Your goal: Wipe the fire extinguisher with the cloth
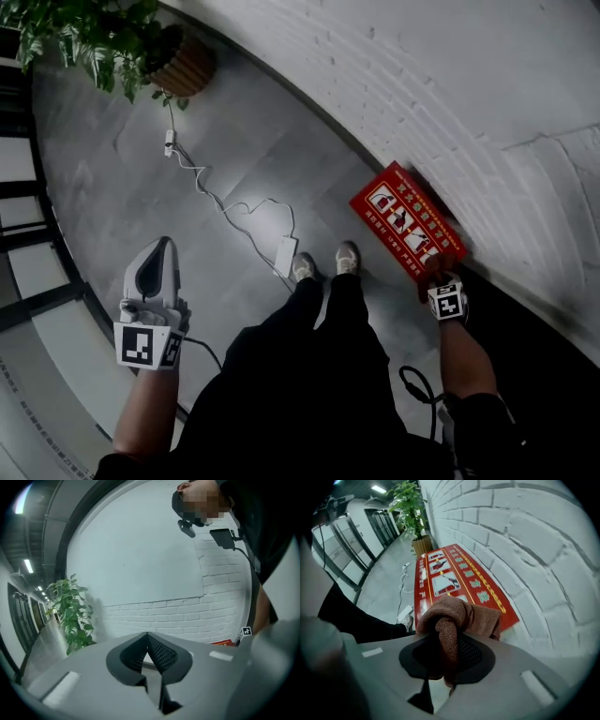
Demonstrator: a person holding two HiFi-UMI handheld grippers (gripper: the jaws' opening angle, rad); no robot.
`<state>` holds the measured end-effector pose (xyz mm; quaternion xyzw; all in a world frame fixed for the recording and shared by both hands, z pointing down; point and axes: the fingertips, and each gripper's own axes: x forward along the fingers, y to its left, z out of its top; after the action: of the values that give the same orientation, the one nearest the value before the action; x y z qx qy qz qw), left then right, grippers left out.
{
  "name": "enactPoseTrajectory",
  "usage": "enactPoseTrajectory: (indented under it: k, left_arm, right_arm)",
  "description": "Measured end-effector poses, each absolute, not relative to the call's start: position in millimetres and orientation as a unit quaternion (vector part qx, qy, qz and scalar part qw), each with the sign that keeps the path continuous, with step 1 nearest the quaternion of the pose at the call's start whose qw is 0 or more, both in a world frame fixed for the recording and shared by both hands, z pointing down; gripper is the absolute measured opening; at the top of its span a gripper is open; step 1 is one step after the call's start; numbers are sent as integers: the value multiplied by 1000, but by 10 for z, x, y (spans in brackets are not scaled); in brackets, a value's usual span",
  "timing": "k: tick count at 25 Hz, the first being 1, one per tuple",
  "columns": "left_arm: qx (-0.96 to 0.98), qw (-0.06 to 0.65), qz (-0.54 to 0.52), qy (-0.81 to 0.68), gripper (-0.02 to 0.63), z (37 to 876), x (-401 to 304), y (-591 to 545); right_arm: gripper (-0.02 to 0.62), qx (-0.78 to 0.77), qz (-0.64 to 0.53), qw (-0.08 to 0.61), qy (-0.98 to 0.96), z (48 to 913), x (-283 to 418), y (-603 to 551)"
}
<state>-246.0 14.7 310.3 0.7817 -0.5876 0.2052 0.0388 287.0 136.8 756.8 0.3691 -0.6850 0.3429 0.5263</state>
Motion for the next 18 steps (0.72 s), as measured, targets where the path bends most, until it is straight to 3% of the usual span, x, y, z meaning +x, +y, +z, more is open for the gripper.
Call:
enactPoseTrajectory:
  k: [3,6,13,18]
  left_arm:
    - [792,41,193,-577,-2,3143,-2372,30]
    - [795,45,184,-577,-2,3172,-2351,64]
    - [745,33,214,-631,-2,3083,-2855,425]
    - [692,32,237,-681,-2,2963,-3300,902]
  right_arm:
    - [78,388,401,552,-619,7614,3225,1821]
    - [77,434,378,525,-626,7418,3239,1668]
    - [77,334,279,414,-799,7207,1387,-3]
    - [78,250,241,466,-814,7494,376,-754]
